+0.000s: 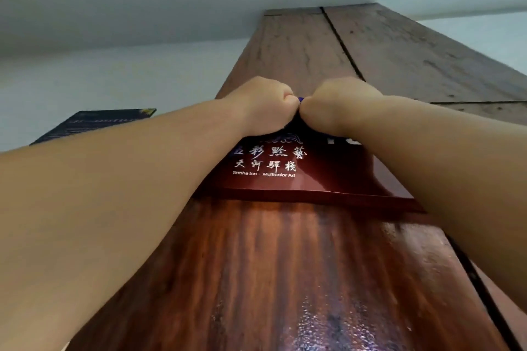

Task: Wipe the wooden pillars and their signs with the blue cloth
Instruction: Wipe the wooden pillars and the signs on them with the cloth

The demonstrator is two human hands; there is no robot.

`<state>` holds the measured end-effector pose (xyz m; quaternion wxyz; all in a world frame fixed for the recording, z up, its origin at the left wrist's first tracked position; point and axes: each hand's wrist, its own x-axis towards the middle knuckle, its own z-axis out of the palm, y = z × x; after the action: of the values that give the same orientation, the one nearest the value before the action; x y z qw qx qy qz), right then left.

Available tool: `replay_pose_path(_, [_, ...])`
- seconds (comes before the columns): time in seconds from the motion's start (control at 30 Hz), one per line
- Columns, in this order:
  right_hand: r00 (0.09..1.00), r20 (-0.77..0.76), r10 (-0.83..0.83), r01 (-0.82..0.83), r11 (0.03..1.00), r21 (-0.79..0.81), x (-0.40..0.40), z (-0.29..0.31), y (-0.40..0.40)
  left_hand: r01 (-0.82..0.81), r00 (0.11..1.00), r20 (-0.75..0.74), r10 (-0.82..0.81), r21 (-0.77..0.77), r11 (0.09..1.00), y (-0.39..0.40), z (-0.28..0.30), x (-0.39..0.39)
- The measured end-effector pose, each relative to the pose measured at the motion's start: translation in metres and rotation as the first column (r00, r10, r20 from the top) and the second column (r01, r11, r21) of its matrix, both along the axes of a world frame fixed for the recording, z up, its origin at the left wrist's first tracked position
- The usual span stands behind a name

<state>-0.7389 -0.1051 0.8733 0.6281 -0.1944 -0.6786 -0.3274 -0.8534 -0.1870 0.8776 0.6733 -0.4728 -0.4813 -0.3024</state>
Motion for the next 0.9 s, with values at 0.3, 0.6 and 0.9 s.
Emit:
replay_pose_path(0.3, [0.997,0.028,0.071,-0.072,0.996,0.051,-0.057,-0.003,-0.038,-0.054,0.991,0.119,0.054,-0.002,0.999,-0.042,-0.008,-0.049])
replay_pose_path(0.6, [0.992,0.053,0.111,-0.114,0.992,0.049,-0.095,-0.007,-0.067,0.141,0.965,0.21,-0.155,0.08,0.987,-0.063,-0.038,-0.088])
replay_pose_path(0.9, [0.979,0.158,0.129,-0.152,0.979,0.14,-0.091,-0.032,-0.053,0.263,0.949,0.14,-0.282,0.141,0.955,-0.055,-0.079,-0.089])
